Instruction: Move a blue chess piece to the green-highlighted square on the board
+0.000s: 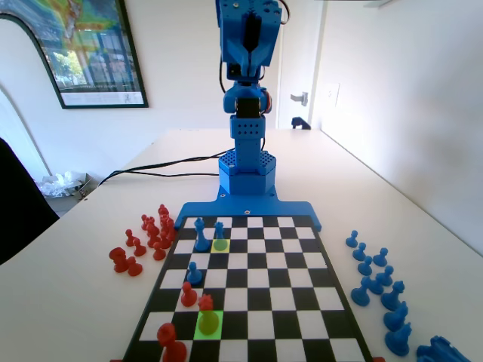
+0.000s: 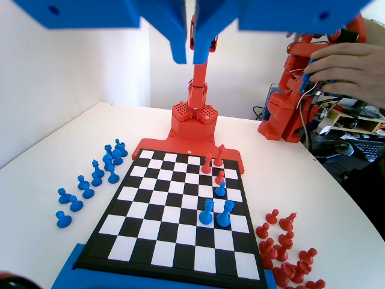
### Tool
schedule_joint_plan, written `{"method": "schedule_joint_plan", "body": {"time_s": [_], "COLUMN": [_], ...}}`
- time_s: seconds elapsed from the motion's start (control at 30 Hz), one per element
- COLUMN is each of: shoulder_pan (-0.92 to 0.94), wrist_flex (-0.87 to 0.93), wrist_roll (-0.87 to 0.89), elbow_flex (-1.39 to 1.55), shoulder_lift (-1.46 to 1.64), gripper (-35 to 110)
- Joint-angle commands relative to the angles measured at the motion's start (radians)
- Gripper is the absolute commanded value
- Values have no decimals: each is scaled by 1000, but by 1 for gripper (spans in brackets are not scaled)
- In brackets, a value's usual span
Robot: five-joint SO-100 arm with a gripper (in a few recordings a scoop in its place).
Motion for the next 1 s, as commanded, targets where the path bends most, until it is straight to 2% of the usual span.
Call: {"method": "schedule_joint_plan", "body": {"time_s": [0.0, 0.67, 0.97], "shoulder_pan": [2, 11, 37], "wrist_flex": [-18, -5, 37], "wrist_roll": [-12, -25, 26], "elbow_flex": [5, -23, -258], "shoulder_lift": [20, -14, -336], "gripper": [3, 1, 1]}}
